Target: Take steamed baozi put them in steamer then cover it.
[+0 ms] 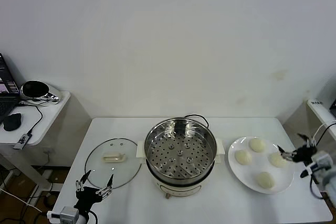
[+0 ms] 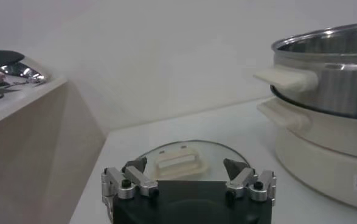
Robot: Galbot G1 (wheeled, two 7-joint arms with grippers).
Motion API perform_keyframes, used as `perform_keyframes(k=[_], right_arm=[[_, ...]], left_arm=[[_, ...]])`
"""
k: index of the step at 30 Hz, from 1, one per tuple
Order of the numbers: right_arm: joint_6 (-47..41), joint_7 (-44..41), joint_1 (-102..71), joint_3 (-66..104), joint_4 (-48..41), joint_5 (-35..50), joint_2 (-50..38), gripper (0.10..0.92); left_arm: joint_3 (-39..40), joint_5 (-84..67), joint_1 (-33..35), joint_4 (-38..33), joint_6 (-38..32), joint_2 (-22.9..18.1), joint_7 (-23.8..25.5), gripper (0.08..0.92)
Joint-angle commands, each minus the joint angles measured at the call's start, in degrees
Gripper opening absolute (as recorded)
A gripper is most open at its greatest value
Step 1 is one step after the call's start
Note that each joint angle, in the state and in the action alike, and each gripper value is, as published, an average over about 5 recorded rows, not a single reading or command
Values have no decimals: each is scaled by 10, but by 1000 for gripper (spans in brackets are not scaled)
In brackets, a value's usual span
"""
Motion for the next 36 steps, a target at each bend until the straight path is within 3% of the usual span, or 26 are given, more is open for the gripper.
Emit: perform_keyframes(k=[1,7,13,20,36], right_arm=[[53,-247,237,-167,-109,-170,-106,823],[103,-308,492,-438,-243,-205,-63,823],[181,-342,566,-549,-380,-233,26,823],[218,-355,564,-566,-415,-229,61,823],[233,-281,564,-538,-502,-254,135,823]], left_arm=[[-2,3,3,-8,0,-8,-3,823],[-6,6,5,-10,-1,-12,-7,823],[0,19,2,-2,-3,-9,-10,823],[8,30,11,-16,-2,-22,-9,823],[9,37,26,-23,-5,-26,-10,823]])
